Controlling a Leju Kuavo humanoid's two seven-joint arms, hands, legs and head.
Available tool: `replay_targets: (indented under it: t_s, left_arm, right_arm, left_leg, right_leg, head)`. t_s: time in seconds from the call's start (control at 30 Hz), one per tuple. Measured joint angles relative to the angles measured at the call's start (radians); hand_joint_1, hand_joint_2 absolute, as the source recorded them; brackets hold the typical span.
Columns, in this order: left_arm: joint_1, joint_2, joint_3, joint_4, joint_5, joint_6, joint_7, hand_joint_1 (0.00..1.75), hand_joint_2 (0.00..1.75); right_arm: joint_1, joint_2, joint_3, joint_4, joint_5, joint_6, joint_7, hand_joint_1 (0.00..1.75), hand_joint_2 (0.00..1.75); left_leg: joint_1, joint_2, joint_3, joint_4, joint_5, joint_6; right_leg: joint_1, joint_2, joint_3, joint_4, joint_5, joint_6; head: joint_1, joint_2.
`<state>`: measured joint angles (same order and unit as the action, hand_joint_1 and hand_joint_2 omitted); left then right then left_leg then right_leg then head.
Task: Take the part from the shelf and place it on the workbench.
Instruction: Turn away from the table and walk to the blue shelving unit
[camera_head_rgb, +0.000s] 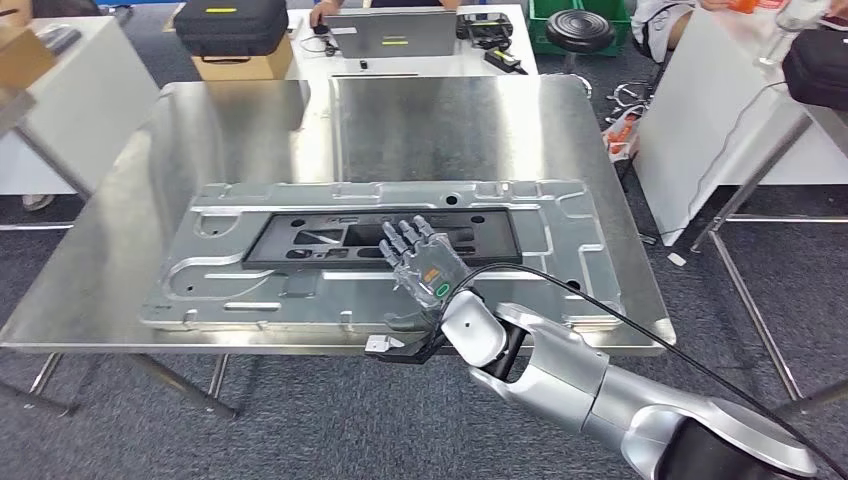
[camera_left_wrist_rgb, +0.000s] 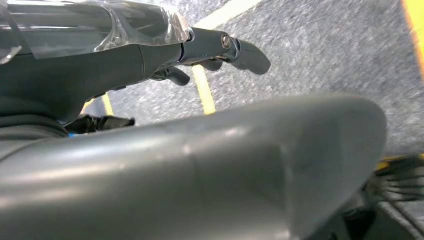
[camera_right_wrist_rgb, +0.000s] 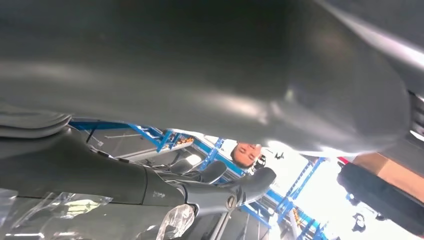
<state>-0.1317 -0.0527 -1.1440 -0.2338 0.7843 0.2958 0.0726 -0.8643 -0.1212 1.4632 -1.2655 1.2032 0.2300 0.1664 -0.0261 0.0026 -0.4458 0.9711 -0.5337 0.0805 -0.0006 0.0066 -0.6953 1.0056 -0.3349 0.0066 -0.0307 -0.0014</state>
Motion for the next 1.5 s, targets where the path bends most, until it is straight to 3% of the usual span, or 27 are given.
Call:
replay_targets:
  t_s: [0.1, 0.13, 0.2, 0.27, 0.3, 0.33, 0.37, 0.43, 0.5, 0.53, 0.6, 0.67, 0.77, 0.8, 0.87, 0.93, 1.0, 1.03, 1.13, 1.2, 1.27, 1.3, 1.33, 1.37, 1.4, 1.43, 1.5]
  left_arm:
    - [-0.003, -0.002, 0.000, 0.000, 0.000, 0.000, 0.000, 0.00, 0.00]
    - [-0.003, -0.002, 0.000, 0.000, 0.001, 0.000, 0.000, 0.00, 0.00]
    - [-0.003, -0.002, 0.000, 0.000, 0.001, 0.000, 0.000, 0.00, 0.00]
    - [-0.002, -0.004, 0.000, 0.000, 0.001, 0.000, 0.000, 0.00, 0.00]
    - [-0.002, -0.005, 0.000, 0.000, 0.001, -0.001, 0.000, 0.00, 0.00]
    - [-0.002, -0.006, 0.000, 0.000, 0.001, -0.001, 0.000, 0.00, 0.00]
    - [-0.002, -0.006, 0.000, 0.000, 0.001, -0.001, 0.000, 0.00, 0.00]
    - [-0.002, -0.006, 0.000, 0.000, 0.001, -0.001, 0.000, 0.00, 0.00]
    - [-0.003, -0.007, 0.000, 0.000, 0.002, -0.001, -0.001, 0.00, 0.00]
    - [-0.003, -0.007, 0.000, 0.000, 0.002, -0.001, -0.001, 0.00, 0.00]
    - [-0.003, -0.007, 0.000, 0.000, 0.004, -0.001, -0.001, 0.00, 0.00]
    - [0.000, -0.007, 0.000, 0.001, 0.005, -0.001, 0.000, 0.00, 0.00]
    - [0.001, -0.007, 0.000, 0.001, 0.011, 0.001, -0.004, 0.00, 0.00]
    - [0.001, -0.007, 0.000, 0.001, 0.016, 0.003, -0.007, 0.00, 0.00]
    - [0.005, -0.007, 0.002, 0.001, 0.032, 0.010, -0.016, 0.00, 0.00]
    - [0.008, -0.007, 0.005, 0.001, 0.050, 0.017, -0.023, 0.00, 0.00]
    - [0.011, -0.006, 0.011, 0.001, 0.067, 0.024, -0.028, 0.00, 0.00]
    - [0.012, -0.006, 0.014, 0.001, 0.077, 0.028, -0.031, 0.00, 0.00]
    - [0.016, -0.006, 0.025, 0.001, 0.100, 0.038, -0.033, 0.00, 0.00]
    - [0.016, -0.007, 0.031, 0.001, 0.111, 0.046, -0.033, 0.00, 0.00]
    - [0.017, -0.007, 0.036, 0.001, 0.119, 0.051, -0.030, 0.00, 0.00]
    - [0.017, -0.007, 0.038, 0.001, 0.123, 0.052, -0.028, 0.00, 0.00]
    - [0.018, -0.007, 0.040, 0.001, 0.126, 0.052, -0.025, 0.00, 0.00]
    - [0.018, -0.007, 0.043, 0.001, 0.129, 0.052, -0.022, 0.00, 0.00]
    - [0.019, -0.007, 0.045, 0.001, 0.130, 0.052, -0.020, 0.00, 0.00]
    - [0.019, -0.007, 0.047, 0.001, 0.130, 0.053, -0.020, 0.00, 0.00]
    - [0.018, -0.007, 0.050, 0.001, 0.130, 0.053, -0.020, 0.00, 0.00]
  right_arm:
    - [-0.003, 0.000, -0.001, -0.003, 0.000, 0.000, -0.001, 0.00, 0.00]
    - [-0.003, -0.001, -0.001, -0.004, 0.000, 0.000, -0.001, 0.00, 0.00]
    - [-0.003, -0.003, -0.001, -0.004, 0.000, 0.001, -0.002, 0.00, 0.00]
    - [-0.003, -0.005, -0.001, -0.004, 0.001, 0.001, -0.002, 0.00, 0.00]
    - [-0.002, -0.005, -0.001, -0.004, 0.001, 0.001, -0.002, 0.00, 0.00]
    - [-0.002, -0.006, -0.001, -0.004, 0.001, 0.001, -0.002, 0.00, 0.00]
    - [-0.002, -0.006, -0.001, -0.004, 0.001, 0.001, -0.003, 0.00, 0.00]
    - [-0.002, -0.007, -0.001, -0.004, 0.001, 0.001, -0.003, 0.00, 0.00]
    - [-0.004, -0.006, -0.002, -0.005, 0.000, -0.002, -0.001, 0.00, 0.00]
    - [-0.004, -0.005, -0.003, -0.005, -0.002, -0.005, 0.002, 0.00, 0.00]
    - [-0.004, -0.004, -0.005, -0.006, -0.010, -0.012, 0.009, 0.00, 0.00]
    - [-0.003, -0.004, -0.010, -0.006, -0.025, -0.022, 0.020, 0.00, 0.00]
    - [0.007, -0.005, -0.030, -0.006, -0.068, -0.056, 0.051, 0.00, 0.00]
    - [0.018, -0.007, -0.042, -0.006, -0.097, -0.075, 0.065, 0.00, 0.00]
    - [0.058, -0.012, -0.075, -0.010, -0.196, -0.127, 0.090, 0.00, 0.00]
    - [0.123, -0.022, -0.122, -0.017, -0.337, -0.195, 0.101, 0.00, 0.00]
    - [0.210, -0.037, -0.177, -0.021, -0.476, -0.270, 0.093, 0.00, 0.00]
    - [0.256, -0.045, -0.204, -0.021, -0.538, -0.305, 0.085, 0.00, 0.00]
    - [0.393, -0.064, -0.280, 0.006, -0.682, -0.389, 0.052, 0.00, 0.00]
    - [0.473, -0.075, -0.329, 0.049, -0.760, -0.435, 0.029, 0.00, 0.00]
    - [0.539, -0.082, -0.373, 0.117, -0.834, -0.472, -0.002, 0.00, 0.00]
    - [0.569, -0.083, -0.391, 0.160, -0.872, -0.489, -0.024, 0.00, 0.00]
    - [0.596, -0.084, -0.407, 0.208, -0.909, -0.506, -0.051, 0.00, 0.00]
    - [0.620, -0.084, -0.423, 0.260, -0.948, -0.519, -0.077, 0.00, 0.00]
    - [0.641, -0.083, -0.438, 0.312, -0.987, -0.527, -0.099, 0.00, 0.00]
    - [0.659, -0.083, -0.455, 0.365, -1.027, -0.530, -0.114, 0.00, 0.00]
    - [0.690, -0.080, -0.486, 0.465, -1.104, -0.525, -0.123, 0.00, 0.00]
  left_leg:
    - [-0.005, 0.004, -0.011, -0.027, 0.036, -0.006]
    - [-0.001, 0.004, -0.017, -0.035, 0.053, -0.008]
    - [0.011, 0.005, -0.039, -0.045, 0.087, -0.012]
    - [0.016, 0.005, -0.071, -0.045, 0.113, -0.015]
    - [0.019, 0.006, -0.087, -0.044, 0.124, -0.018]
    - [0.023, 0.007, -0.103, -0.043, 0.135, -0.022]
    - [0.026, 0.007, -0.119, -0.040, 0.146, -0.026]
    - [0.031, 0.007, -0.145, -0.029, 0.160, -0.037]
    - [0.031, 0.007, -0.164, -0.014, 0.170, -0.049]
    - [0.030, 0.007, -0.170, -0.009, 0.176, -0.055]
    - [0.032, 0.006, -0.179, -0.005, 0.185, -0.066]
    - [0.037, 0.006, -0.198, 0.035, 0.143, -0.075]
    - [0.039, 0.006, -0.257, 0.227, 0.013, -0.087]
    - [0.039, 0.006, -0.266, 0.280, -0.005, -0.088]
    - [0.038, 0.005, -0.235, 0.285, 0.020, -0.081]
    - [0.031, 0.004, -0.140, 0.158, 0.062, -0.063]
    - [0.022, 0.001, -0.051, 0.019, 0.066, -0.045]
    - [0.017, -0.001, -0.030, -0.019, 0.061, -0.039]
    - [0.017, -0.003, -0.033, -0.048, 0.088, -0.028]
    - [0.024, -0.003, -0.049, -0.065, 0.116, -0.021]
    - [0.022, -0.003, -0.075, -0.066, 0.138, -0.016]
    - [0.022, -0.003, -0.089, -0.066, 0.149, -0.016]
    - [0.022, -0.003, -0.103, -0.064, 0.159, -0.016]
    - [0.022, -0.003, -0.117, -0.062, 0.168, -0.017]
    - [0.022, -0.003, -0.130, -0.059, 0.176, -0.018]
    - [0.022, -0.003, -0.143, -0.054, 0.183, -0.021]
    - [0.019, -0.002, -0.161, -0.043, 0.196, -0.030]
  right_leg:
    - [-0.009, -0.003, 0.001, -0.019, 0.025, 0.018]
    - [-0.008, -0.002, -0.004, -0.014, 0.010, 0.023]
    - [-0.008, -0.001, -0.028, 0.055, -0.080, 0.034]
    - [-0.010, -0.002, -0.056, 0.189, -0.180, 0.044]
    - [-0.012, -0.002, -0.060, 0.246, -0.196, 0.049]
    - [-0.013, -0.002, -0.052, 0.278, -0.187, 0.053]
    - [-0.015, -0.002, -0.026, 0.274, -0.160, 0.058]
    - [-0.020, -0.002, 0.074, 0.163, -0.118, 0.067]
    - [-0.019, 0.001, 0.169, 0.024, -0.139, 0.058]
    - [-0.016, 0.002, 0.189, -0.012, -0.155, 0.050]
    - [-0.014, 0.001, 0.185, -0.024, -0.154, 0.028]
    - [-0.016, -0.001, 0.170, -0.024, -0.139, 0.008]
    - [-0.013, -0.003, 0.138, -0.024, -0.112, -0.006]
    - [-0.011, -0.003, 0.126, -0.023, -0.103, -0.007]
    - [-0.007, -0.003, 0.106, -0.023, -0.087, -0.007]
    - [-0.004, -0.004, 0.092, -0.023, -0.073, -0.005]
    - [-0.003, -0.007, 0.086, -0.025, -0.059, 0.003]
    - [-0.005, -0.009, 0.085, -0.027, -0.052, 0.009]
    - [-0.008, -0.010, 0.079, -0.034, -0.045, 0.030]
    - [-0.007, -0.008, 0.055, 0.020, -0.112, 0.039]
    - [-0.008, -0.007, 0.022, 0.143, -0.210, 0.044]
    - [-0.008, -0.007, 0.012, 0.203, -0.234, 0.046]
    - [-0.009, -0.007, 0.014, 0.240, -0.233, 0.048]
    - [-0.009, -0.007, 0.031, 0.243, -0.210, 0.049]
    - [-0.010, -0.007, 0.066, 0.210, -0.178, 0.049]
    - [-0.010, -0.007, 0.118, 0.145, -0.155, 0.048]
    - [-0.007, -0.007, 0.222, -0.011, -0.155, 0.042]
  head:
    - [-0.002, 0.000]
    - [-0.002, 0.000]
    - [-0.002, 0.000]
    - [0.000, 0.000]
    - [0.000, 0.000]
    - [0.000, 0.000]
    - [0.000, 0.000]
    - [0.001, 0.000]
    - [0.003, 0.000]
    - [0.004, 0.000]
    - [0.004, 0.000]
    - [0.004, 0.000]
    - [0.002, 0.000]
    - [0.003, 0.000]
    - [0.002, 0.000]
    - [0.003, 0.000]
    - [0.003, 0.000]
    - [0.003, 0.000]
    - [0.003, 0.000]
    - [0.004, 0.000]
    - [0.007, 0.000]
    - [0.007, 0.000]
    - [0.008, 0.000]
    - [0.009, 0.000]
    - [0.009, 0.000]
    - [0.009, 0.000]
    - [0.010, 0.000]
